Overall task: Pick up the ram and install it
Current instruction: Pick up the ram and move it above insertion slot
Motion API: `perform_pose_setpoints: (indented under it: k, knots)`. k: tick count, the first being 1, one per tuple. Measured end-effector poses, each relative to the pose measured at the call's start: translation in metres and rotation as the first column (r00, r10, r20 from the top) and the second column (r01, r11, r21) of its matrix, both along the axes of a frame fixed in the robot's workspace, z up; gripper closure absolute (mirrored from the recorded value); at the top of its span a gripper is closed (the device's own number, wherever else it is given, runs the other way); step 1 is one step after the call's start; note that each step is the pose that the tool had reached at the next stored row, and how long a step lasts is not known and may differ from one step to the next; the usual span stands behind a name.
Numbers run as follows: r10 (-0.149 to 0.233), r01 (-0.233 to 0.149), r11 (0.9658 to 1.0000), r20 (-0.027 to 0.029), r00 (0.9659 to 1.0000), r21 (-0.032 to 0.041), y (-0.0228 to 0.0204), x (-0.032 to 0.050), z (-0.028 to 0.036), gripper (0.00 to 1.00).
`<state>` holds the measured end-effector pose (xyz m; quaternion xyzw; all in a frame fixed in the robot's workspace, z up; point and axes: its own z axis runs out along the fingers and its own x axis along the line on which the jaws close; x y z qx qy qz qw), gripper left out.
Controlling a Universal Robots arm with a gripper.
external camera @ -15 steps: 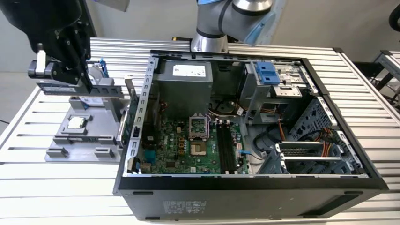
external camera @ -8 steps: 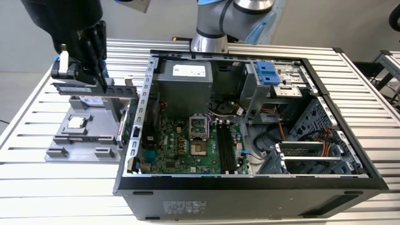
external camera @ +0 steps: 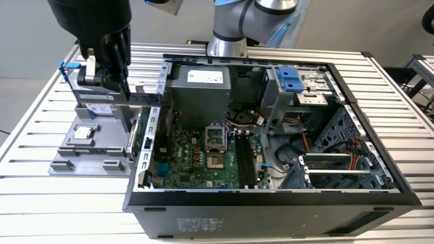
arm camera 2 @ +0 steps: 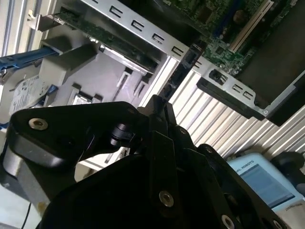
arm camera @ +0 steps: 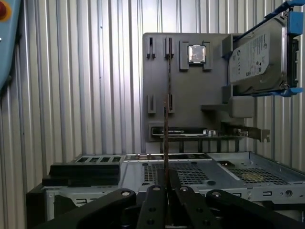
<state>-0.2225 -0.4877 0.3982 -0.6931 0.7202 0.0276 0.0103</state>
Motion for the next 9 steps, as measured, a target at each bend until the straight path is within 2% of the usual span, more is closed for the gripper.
perform_pose_setpoints:
  k: [9]
  knots:
    - [0.0,0.0,1.0,-0.0051,1.0,0.0,0.0,0.0201,0.0,1.0]
